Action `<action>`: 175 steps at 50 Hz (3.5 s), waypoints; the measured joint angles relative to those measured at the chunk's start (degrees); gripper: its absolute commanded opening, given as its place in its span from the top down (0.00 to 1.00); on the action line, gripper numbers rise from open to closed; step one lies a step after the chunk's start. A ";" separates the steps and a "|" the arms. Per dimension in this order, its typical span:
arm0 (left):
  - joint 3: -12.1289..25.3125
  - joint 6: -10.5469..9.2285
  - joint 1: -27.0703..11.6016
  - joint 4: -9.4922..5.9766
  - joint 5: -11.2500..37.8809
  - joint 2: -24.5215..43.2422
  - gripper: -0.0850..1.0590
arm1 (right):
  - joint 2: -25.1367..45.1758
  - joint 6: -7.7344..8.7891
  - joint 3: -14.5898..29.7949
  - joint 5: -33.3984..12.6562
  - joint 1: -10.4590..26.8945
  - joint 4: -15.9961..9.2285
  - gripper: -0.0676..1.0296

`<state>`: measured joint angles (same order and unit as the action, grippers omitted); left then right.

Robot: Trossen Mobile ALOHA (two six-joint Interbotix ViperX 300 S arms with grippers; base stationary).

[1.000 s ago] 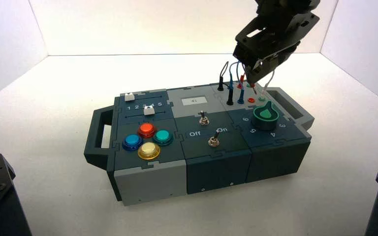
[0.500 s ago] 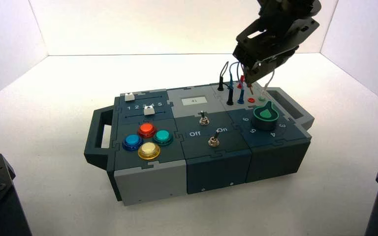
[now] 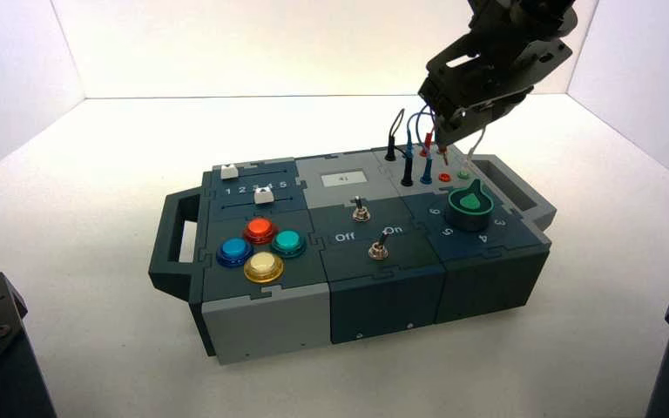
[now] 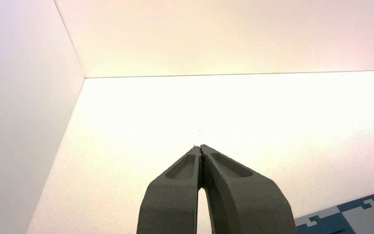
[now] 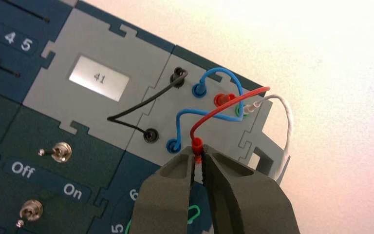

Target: Insert the red wire.

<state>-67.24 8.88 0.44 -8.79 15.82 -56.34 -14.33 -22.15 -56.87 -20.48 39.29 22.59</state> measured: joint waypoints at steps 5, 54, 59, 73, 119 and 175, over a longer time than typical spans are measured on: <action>0.00 0.00 0.00 0.00 0.00 0.00 0.95 | 0.00 -0.09 -0.26 0.44 -0.62 0.00 0.96; 0.00 0.09 0.00 0.00 -0.26 0.00 0.95 | 0.79 -0.53 -2.11 5.27 -2.46 0.00 0.96; 0.00 0.09 0.00 0.00 -0.26 0.00 0.95 | 0.79 -0.53 -2.29 5.62 -2.46 0.00 0.96; 0.00 0.09 0.00 0.09 -0.26 0.18 0.95 | 0.79 -0.53 -2.37 6.15 -2.55 0.00 0.96; 0.00 0.00 0.00 0.00 -0.35 0.35 0.95 | 1.85 -0.53 -2.37 6.15 -2.64 0.00 0.96; 0.00 0.09 0.00 0.09 -0.70 0.26 0.95 | 2.46 -0.53 -2.11 5.98 -2.55 0.00 0.96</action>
<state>-67.24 8.96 0.44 -8.70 15.12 -56.07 -11.87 -22.68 -58.97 -14.50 36.74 22.59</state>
